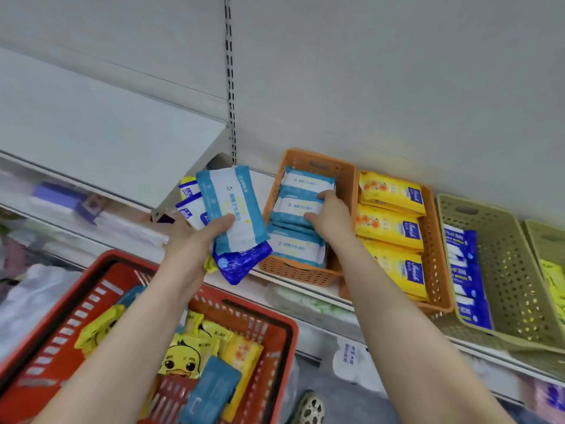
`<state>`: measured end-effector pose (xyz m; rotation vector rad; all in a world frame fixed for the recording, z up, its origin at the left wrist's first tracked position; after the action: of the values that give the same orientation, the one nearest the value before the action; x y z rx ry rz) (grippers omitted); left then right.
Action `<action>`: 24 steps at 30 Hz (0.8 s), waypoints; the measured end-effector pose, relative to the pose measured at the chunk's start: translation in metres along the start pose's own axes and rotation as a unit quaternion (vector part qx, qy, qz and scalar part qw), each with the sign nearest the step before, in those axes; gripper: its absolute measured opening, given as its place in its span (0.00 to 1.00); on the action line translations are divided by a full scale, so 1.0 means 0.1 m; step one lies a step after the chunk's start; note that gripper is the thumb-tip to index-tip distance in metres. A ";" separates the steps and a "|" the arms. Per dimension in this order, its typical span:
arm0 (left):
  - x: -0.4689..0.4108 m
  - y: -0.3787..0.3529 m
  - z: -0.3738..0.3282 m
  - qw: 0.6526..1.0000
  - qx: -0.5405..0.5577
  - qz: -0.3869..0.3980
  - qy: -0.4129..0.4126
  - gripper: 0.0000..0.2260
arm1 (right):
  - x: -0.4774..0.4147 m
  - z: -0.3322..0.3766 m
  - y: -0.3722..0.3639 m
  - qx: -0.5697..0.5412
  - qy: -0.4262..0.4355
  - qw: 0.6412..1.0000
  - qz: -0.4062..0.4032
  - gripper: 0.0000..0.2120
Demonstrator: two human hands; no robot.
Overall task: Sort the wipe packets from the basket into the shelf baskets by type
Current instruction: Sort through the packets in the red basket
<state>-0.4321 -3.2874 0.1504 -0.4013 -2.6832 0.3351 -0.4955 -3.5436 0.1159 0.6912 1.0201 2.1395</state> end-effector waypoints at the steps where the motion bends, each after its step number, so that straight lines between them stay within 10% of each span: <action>1: -0.03 0.03 0.01 1.000 0.001 0.003 0.004 0.17 | 0.00 0.00 -0.04 0.026 0.004 1.000 -0.005 0.27; 13: -0.01 -0.07 0.13 1.000 -0.018 0.014 0.013 0.24 | 0.06 0.10 -0.08 0.304 0.186 0.929 -0.098 0.19; 16: 0.05 -0.12 0.12 0.999 -0.029 0.026 0.003 0.21 | 0.33 0.39 0.12 0.098 0.207 0.968 -0.106 0.16; 18: 0.09 -0.16 0.12 0.999 -0.031 0.038 -0.007 0.23 | 0.59 0.57 0.15 -0.136 0.140 0.980 0.031 0.20; 24: 0.21 -0.22 0.16 0.998 -0.004 0.054 0.016 0.21 | 0.95 0.59 0.07 -0.398 0.027 0.900 0.174 0.11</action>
<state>-0.4626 -3.3036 0.1498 -0.5514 -2.6377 0.3468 -0.5181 -3.4492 0.1711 0.4151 -0.0302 2.6049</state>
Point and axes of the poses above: each hand's wrist, its own x-axis away from the middle knuckle, its own y-axis out of the back of the hand, z = x × y, the point moved 5 cm from there along -x, towards the middle knuckle, and after that the axes turned 3 degrees about -z, right-handed, at the moved point
